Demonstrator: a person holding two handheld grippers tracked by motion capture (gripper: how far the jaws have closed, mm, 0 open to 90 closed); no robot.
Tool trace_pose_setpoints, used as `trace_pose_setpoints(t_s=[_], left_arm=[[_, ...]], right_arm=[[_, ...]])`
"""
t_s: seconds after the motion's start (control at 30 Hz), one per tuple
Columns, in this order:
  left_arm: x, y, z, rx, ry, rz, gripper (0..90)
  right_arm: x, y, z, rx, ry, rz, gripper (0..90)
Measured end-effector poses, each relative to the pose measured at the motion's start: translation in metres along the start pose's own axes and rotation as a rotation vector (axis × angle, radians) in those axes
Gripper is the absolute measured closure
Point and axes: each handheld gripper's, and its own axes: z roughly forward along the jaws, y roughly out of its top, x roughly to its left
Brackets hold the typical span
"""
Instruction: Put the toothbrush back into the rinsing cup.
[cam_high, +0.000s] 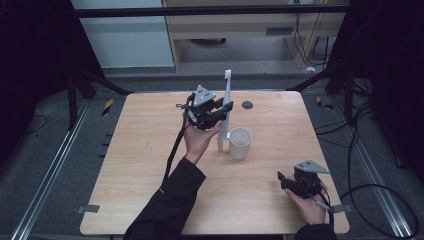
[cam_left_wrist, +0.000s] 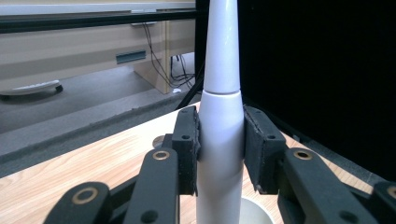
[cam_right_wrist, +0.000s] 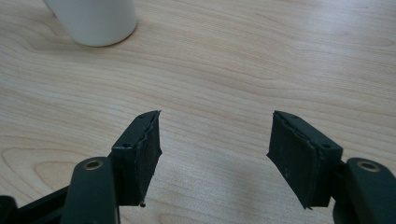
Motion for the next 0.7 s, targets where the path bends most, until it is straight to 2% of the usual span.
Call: trace_pose_setpoints(t_s=[0.27, 0.7], left_arm=[[-0.008, 0.002, 0.013, -0.015, -0.019, -0.004, 67.1], [-0.014, -0.01, 0.037, 0.021, -0.042, 0.006, 67.1]], right_arm=[[0.0, 0.0, 0.0, -0.003, -0.001, -0.005, 33.9], [0.0, 0.0, 0.0, -0.003, 0.005, 0.004, 33.9]])
